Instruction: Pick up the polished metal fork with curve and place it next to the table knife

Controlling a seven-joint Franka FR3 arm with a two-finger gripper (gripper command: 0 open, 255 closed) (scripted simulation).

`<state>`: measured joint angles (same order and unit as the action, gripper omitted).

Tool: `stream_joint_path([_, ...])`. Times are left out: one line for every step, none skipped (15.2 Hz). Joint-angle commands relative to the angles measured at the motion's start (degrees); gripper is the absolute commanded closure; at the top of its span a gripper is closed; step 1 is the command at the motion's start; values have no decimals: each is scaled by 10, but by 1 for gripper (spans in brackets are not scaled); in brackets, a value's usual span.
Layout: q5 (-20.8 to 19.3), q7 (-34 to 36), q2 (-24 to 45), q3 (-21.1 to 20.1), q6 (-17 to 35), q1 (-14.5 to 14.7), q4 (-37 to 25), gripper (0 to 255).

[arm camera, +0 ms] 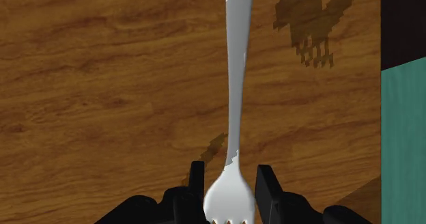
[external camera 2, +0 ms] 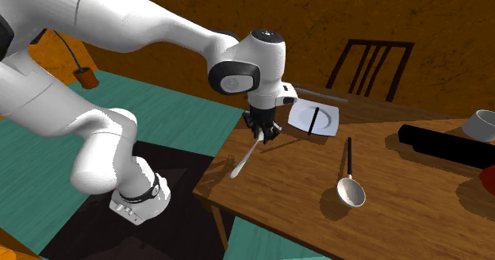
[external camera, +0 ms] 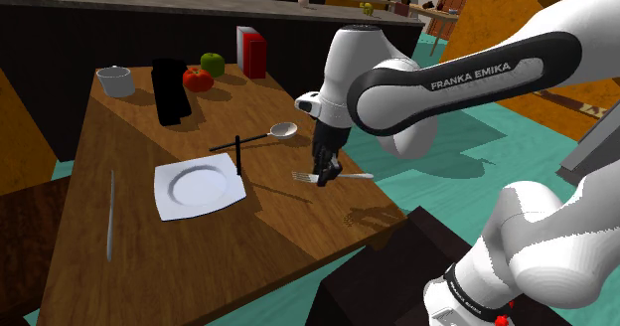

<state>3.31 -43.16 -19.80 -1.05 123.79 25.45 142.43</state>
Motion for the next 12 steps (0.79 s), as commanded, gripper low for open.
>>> stream_joint_path([0, 1, -5, 0, -9, 0, -4, 255])
stream_joint_path([2, 12, 11, -8, -8, 5, -19, 255])
stream_joint_path([4, 23, 27, -16, -6, 10, -34, 255])
stream_joint_path([5, 34, 43, -23, -6, 14, -50, 255])
stream_joint_path([6, 45, 59, -30, -5, 18, -66, 255])
stream_joint_path([6, 56, 76, -37, -5, 22, -83, 255])
stream_joint_path([6, 67, 92, -44, -5, 26, -100, 255])
stream_joint_path([4, 78, 109, -50, -6, 30, -119, 255])
stream_joint_path([3, 89, 126, -56, -7, 34, -137, 255])
stream_joint_path([1, 100, 143, -62, -9, 38, -157, 255])
stream_joint_path([-2, 111, 161, -68, -11, 42, -177, 255])
stream_joint_path([-5, 122, 178, -73, -14, 46, -197, 255])
